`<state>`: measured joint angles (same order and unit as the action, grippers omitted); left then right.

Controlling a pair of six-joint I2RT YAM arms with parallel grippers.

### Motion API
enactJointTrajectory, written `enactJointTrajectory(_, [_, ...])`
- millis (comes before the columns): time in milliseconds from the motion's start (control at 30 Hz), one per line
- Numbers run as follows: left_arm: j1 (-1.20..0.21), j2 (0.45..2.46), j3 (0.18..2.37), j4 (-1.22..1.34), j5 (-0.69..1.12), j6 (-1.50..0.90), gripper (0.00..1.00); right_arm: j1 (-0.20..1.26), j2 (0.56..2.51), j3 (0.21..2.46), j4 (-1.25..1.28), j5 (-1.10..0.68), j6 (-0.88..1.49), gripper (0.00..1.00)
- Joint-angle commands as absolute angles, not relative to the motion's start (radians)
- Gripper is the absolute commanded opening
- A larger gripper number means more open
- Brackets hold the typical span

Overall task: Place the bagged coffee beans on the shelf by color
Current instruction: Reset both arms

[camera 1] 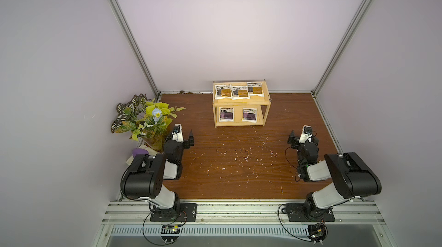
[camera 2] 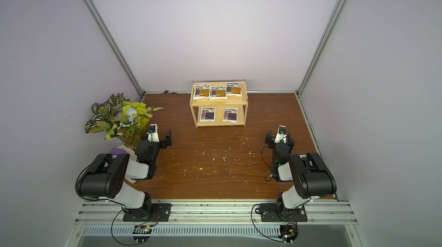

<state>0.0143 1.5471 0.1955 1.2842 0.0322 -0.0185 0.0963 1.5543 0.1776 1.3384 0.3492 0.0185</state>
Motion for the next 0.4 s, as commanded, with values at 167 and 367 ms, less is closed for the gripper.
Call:
enactJointTrajectory(167, [0.025, 1.545, 0.205, 1.305, 0.056, -0.015, 1.0, 0.093, 1.556, 0.2, 1.37, 0.327, 0.028, 1.0])
enactJointTrajectory(367, [0.025, 1.543, 0.204, 1.301, 0.053, -0.014, 0.99, 0.089, 1.546, 0.188, 1.384, 0.32, 0.025, 0.99])
